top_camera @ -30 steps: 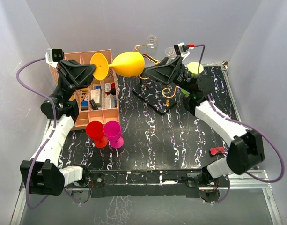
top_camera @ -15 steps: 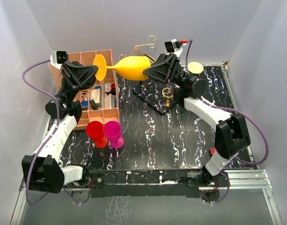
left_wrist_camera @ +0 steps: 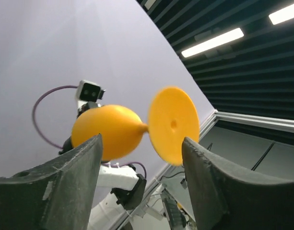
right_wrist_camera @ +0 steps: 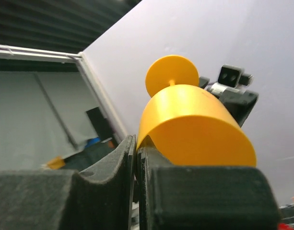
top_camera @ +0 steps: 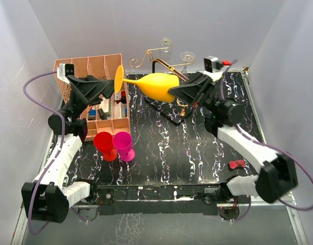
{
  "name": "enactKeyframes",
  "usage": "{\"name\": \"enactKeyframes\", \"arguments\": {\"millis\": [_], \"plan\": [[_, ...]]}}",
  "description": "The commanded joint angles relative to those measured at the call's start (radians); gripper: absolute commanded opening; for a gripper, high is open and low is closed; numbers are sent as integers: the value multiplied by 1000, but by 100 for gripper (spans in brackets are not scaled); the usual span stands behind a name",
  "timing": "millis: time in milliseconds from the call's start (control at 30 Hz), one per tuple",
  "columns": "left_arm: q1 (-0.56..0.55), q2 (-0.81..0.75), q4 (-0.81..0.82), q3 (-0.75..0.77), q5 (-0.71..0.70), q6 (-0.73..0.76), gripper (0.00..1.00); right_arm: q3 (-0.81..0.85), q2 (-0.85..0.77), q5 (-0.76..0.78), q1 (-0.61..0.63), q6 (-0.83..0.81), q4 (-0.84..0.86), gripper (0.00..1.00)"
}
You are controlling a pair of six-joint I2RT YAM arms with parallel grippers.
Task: Take the wine glass off the wine glass rack
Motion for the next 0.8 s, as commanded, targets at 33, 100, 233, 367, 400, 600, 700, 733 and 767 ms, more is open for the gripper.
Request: {"name": "enactKeyframes", "arguments": {"millis": [33, 100, 233, 367, 400, 600, 700, 733, 767], "plan": [[3, -137, -401, 30, 102, 413, 72, -39, -291, 159, -5, -473, -532, 8], [3, -171, -630, 77, 104, 601, 76, -47, -366, 228, -6, -582, -695, 8], [3, -214, -1150, 232, -21, 1032, 87, -45, -487, 287, -6, -772, -939, 8], [4, -204, -1482, 415, -226, 1368, 93, 32, -534, 265, -6, -969, -1239, 8], [3, -199, -1531, 453, -273, 1429, 93, 48, -538, 249, -5, -1019, -1296, 8], [-18, -223, -1613, 514, -623, 1599, 97, 228, -460, 119, -6, -1299, -1697, 8], [-26, -262, -1565, 461, -770, 1633, 97, 322, -377, 38, -5, -1353, -1850, 8], [-30, -276, -1547, 439, -821, 1650, 97, 355, -335, 8, -4, -1359, -1888, 8], [-36, -292, -1526, 416, -857, 1669, 97, 385, -302, -22, -2, -1367, -1930, 8]]}}
